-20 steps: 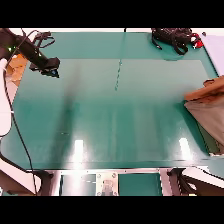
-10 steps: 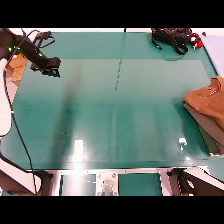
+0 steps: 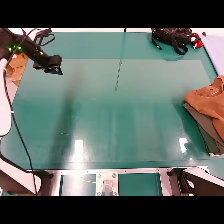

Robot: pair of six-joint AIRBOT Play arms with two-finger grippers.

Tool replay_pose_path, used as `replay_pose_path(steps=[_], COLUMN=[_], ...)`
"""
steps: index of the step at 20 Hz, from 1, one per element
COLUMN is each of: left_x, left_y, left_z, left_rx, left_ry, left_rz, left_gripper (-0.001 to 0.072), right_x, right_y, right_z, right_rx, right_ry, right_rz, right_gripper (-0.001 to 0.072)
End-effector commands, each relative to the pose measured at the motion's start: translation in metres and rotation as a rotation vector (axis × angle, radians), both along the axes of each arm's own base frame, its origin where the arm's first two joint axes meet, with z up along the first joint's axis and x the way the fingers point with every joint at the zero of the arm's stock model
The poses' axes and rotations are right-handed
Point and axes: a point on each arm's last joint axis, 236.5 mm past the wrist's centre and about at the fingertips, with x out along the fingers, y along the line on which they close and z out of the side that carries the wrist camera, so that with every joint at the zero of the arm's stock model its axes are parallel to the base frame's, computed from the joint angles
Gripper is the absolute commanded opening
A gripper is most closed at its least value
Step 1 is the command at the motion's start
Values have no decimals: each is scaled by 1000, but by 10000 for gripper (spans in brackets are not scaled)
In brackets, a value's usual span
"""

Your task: Fold the shirts.

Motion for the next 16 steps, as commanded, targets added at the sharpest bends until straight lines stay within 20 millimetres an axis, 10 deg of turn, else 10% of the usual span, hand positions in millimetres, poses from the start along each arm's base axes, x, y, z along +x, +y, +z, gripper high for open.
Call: replay_pose_path(steps=[1, 2, 3, 4, 5, 11, 16], left_x=[1, 0, -2, -4, -8, -56, -131], left_y=[-9, -9, -10, -11, -13, -43, -87], left_z=[13, 19, 28, 37, 47, 59, -4], left_rx=[-40, -40, -39, -43, -51, -115, -127], left_ry=[-40, -53, -79, -99, -117, -84, 33], left_rz=[-23, -25, -39, -50, -53, -104, -137], left_gripper=[22, 22, 22, 22, 21, 21, 21], right_x=[15, 25, 38, 59, 83, 199, 190], right_y=[14, 17, 21, 30, 44, 217, 367], right_z=[55, 72, 88, 102, 111, 104, 13], right_rx=[-15, -51, -93, -129, -154, -229, -168], right_ry=[-11, -21, -42, -81, -126, -288, -314], right_rz=[85, 123, 166, 234, 299, 937, 1272], right_gripper=[547, 543, 406, 114, 44, 20, 20])
